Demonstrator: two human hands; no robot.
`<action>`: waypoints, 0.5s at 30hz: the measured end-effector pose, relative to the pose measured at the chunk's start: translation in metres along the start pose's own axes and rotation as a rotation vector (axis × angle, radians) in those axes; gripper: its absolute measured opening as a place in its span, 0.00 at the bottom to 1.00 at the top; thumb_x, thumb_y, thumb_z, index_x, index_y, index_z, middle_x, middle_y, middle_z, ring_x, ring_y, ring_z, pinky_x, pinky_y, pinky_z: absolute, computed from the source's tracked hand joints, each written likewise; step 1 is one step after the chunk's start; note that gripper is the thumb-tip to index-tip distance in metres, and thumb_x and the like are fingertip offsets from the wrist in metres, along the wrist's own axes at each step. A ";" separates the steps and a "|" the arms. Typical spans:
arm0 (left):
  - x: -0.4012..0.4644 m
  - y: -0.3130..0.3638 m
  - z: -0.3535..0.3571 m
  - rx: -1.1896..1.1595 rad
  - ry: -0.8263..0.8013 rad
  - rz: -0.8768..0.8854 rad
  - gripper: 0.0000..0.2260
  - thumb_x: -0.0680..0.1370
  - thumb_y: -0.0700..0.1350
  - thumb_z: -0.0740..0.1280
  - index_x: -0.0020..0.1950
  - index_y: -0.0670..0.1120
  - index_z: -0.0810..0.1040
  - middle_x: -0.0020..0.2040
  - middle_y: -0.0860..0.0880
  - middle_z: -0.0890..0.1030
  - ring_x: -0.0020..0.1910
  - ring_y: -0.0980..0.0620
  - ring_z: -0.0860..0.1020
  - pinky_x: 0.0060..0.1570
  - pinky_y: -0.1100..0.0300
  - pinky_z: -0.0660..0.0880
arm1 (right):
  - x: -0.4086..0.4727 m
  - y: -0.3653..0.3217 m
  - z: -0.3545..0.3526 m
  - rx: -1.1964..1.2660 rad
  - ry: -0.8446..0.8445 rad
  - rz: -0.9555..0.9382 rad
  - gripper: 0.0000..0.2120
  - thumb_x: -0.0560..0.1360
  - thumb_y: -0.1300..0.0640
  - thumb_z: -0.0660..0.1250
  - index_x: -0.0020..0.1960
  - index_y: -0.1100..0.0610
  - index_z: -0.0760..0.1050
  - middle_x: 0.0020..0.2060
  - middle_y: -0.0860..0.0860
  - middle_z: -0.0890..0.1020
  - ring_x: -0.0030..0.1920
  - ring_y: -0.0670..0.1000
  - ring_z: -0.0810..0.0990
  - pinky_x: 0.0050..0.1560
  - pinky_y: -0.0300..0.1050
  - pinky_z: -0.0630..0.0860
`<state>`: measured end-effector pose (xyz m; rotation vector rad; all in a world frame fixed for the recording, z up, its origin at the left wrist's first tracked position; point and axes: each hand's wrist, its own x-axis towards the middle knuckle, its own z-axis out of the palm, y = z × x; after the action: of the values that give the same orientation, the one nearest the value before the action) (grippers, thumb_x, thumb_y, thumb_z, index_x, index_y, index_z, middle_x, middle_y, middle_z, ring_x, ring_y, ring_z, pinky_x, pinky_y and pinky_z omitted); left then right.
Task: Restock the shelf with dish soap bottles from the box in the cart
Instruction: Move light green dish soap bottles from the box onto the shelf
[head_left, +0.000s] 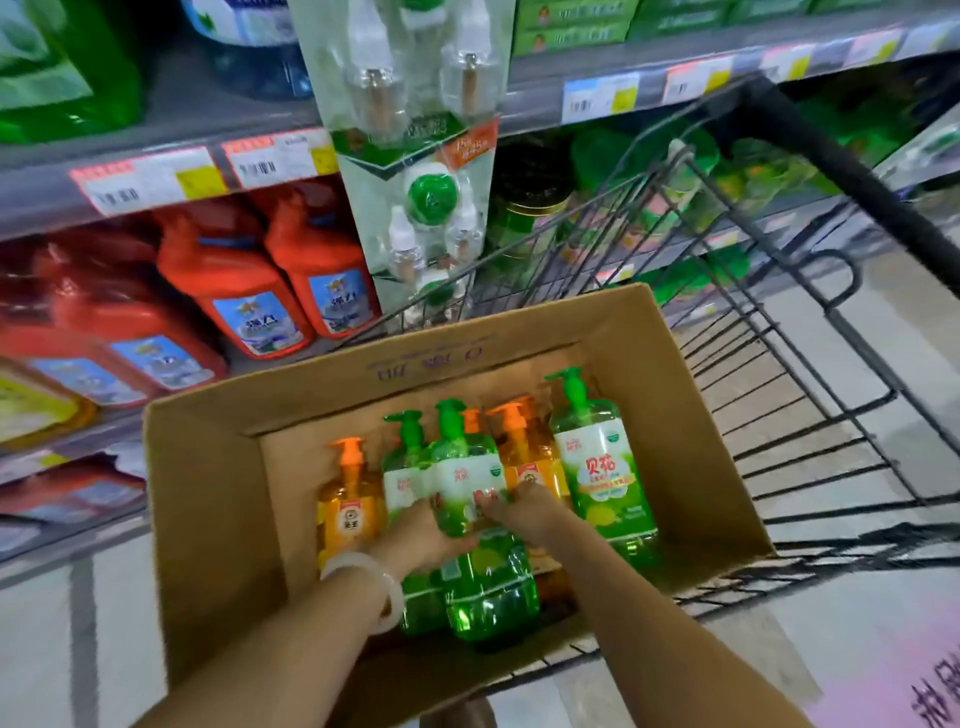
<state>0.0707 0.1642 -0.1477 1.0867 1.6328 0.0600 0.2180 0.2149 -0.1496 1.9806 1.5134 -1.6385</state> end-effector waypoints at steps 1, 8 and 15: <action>0.002 -0.001 0.007 -0.093 -0.001 -0.004 0.22 0.72 0.49 0.72 0.64 0.50 0.71 0.57 0.49 0.79 0.54 0.48 0.79 0.53 0.52 0.78 | 0.003 0.000 0.001 0.042 -0.005 0.011 0.20 0.72 0.42 0.67 0.53 0.58 0.76 0.53 0.53 0.81 0.49 0.51 0.80 0.52 0.46 0.77; 0.005 -0.017 0.015 -0.520 0.036 -0.179 0.24 0.65 0.38 0.77 0.55 0.55 0.75 0.48 0.58 0.81 0.52 0.55 0.78 0.44 0.57 0.77 | 0.012 0.005 0.007 0.128 -0.113 0.012 0.15 0.68 0.58 0.75 0.53 0.58 0.78 0.51 0.53 0.83 0.52 0.52 0.81 0.59 0.52 0.77; 0.003 -0.023 0.010 -0.565 0.057 -0.222 0.21 0.66 0.38 0.76 0.46 0.57 0.70 0.43 0.59 0.75 0.49 0.54 0.72 0.52 0.55 0.72 | 0.010 0.004 0.012 0.124 -0.168 -0.004 0.27 0.64 0.61 0.77 0.57 0.54 0.67 0.45 0.45 0.77 0.48 0.48 0.76 0.48 0.43 0.74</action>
<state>0.0647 0.1479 -0.1669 0.4749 1.6378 0.3849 0.2120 0.2113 -0.1642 1.8444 1.3884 -1.8899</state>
